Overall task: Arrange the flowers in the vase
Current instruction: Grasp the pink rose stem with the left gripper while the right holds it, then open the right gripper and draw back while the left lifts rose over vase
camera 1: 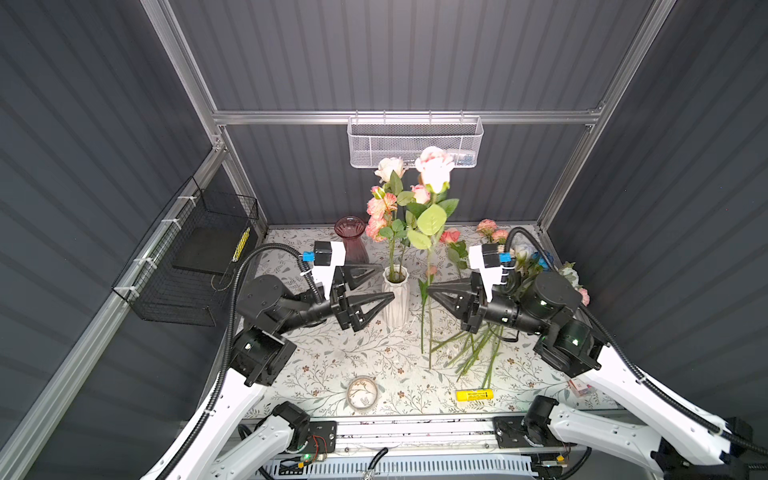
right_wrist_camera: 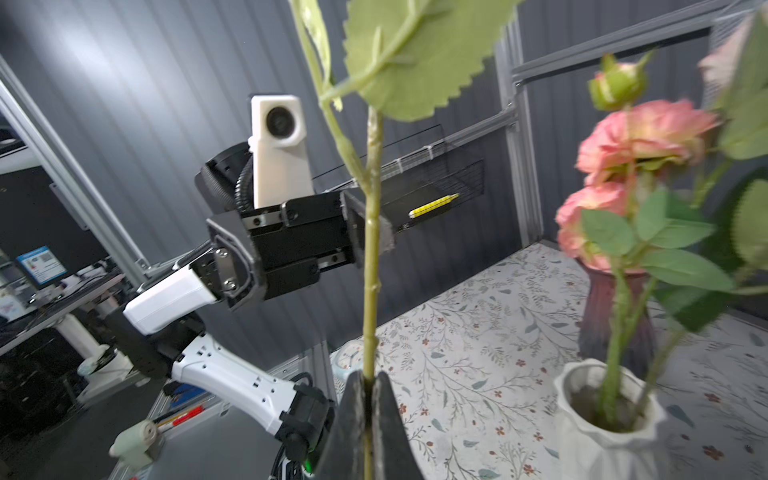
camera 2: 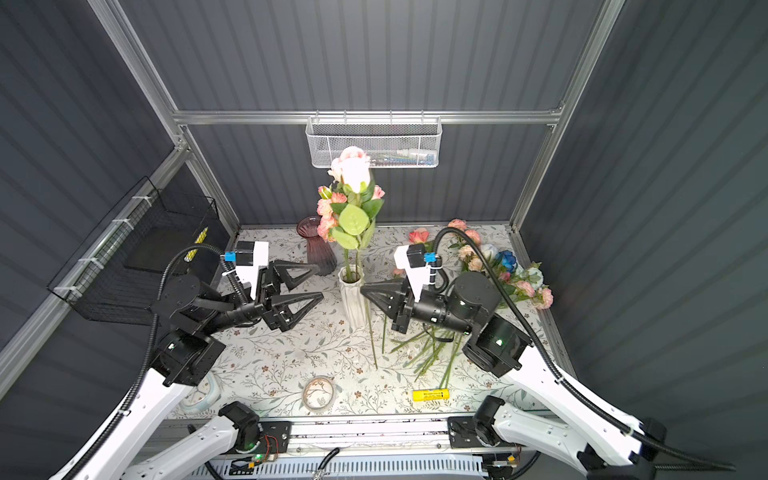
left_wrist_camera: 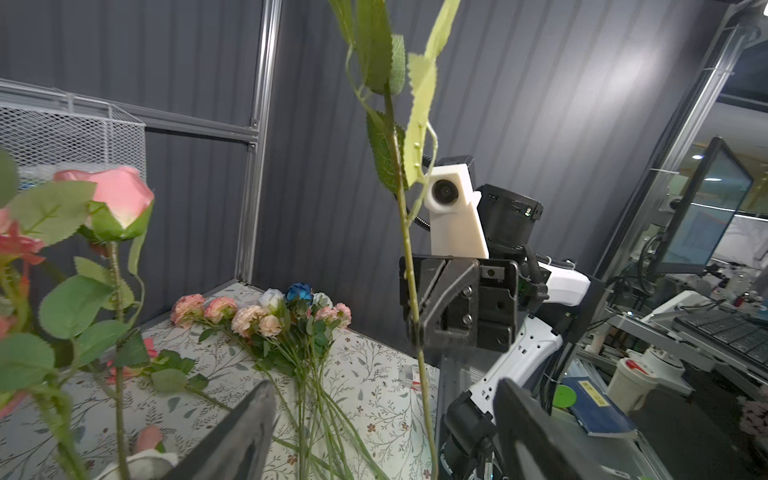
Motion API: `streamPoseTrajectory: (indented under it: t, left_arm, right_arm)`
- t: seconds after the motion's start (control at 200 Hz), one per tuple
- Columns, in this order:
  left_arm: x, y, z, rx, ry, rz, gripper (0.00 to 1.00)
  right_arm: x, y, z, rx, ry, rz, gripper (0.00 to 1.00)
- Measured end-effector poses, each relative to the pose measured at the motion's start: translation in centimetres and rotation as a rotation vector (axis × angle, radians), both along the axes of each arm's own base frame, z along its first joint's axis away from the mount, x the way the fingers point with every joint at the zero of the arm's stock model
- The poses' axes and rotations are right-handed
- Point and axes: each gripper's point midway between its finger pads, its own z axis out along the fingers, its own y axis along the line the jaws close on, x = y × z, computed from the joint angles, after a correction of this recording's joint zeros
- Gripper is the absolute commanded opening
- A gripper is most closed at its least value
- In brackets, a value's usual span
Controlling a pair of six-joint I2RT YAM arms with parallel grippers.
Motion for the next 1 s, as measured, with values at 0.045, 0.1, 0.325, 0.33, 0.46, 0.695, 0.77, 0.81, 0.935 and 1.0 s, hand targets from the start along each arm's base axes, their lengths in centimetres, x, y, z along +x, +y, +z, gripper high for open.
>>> streamPoseTrajectory:
  t: [0.045,0.1,0.325,0.33,0.46,0.695,0.77,0.81,0.935,1.0]
  left_arm:
    - [0.2,-0.4,-0.1,-0.001,0.013,-0.019,0.79]
    - [0.3,-0.7,-0.2,-0.003,0.020,-0.037,0.76]
    - [-0.3,-0.8,0.8,-0.027,0.003,-0.081,0.46]
    - [-0.3,-0.8,0.9,-0.027,0.001,-0.081,0.46]
    - [-0.4,-0.9,1.2,-0.033,-0.006,-0.091,0.27]
    - [0.1,-1.2,1.1,-0.028,0.009,-0.092,0.00]
    - [0.2,-1.1,1.3,-0.029,0.006,-0.086,0.00]
    - [0.2,-1.1,1.6,-0.029,0.001,-0.077,0.00]
    - [0.2,-0.5,3.5,-0.034,-0.059,-0.033,0.00]
    - [0.1,-0.2,5.0,-0.039,-0.109,-0.002,0.00]
  right_arm:
    - [-0.3,1.1,-0.4,-0.015,0.006,0.027,0.00]
    - [-0.6,2.3,-1.1,-0.038,0.015,0.057,0.00]
    - [-0.8,4.4,-2.8,-0.088,0.040,0.095,0.00]
    - [-0.8,4.4,-2.8,-0.088,0.040,0.095,0.00]
    - [-0.8,4.6,-2.3,-0.082,0.036,0.095,0.00]
    - [-0.6,4.6,-2.0,-0.078,0.031,0.084,0.30]
    - [-0.2,4.6,-2.1,-0.082,0.034,0.064,0.44]
    - [0.0,4.5,-2.1,-0.082,0.025,0.050,0.47]
    - [0.2,3.3,-1.5,-0.073,0.009,-0.003,0.51]
    - [0.1,2.1,-1.0,-0.060,-0.010,-0.045,0.52]
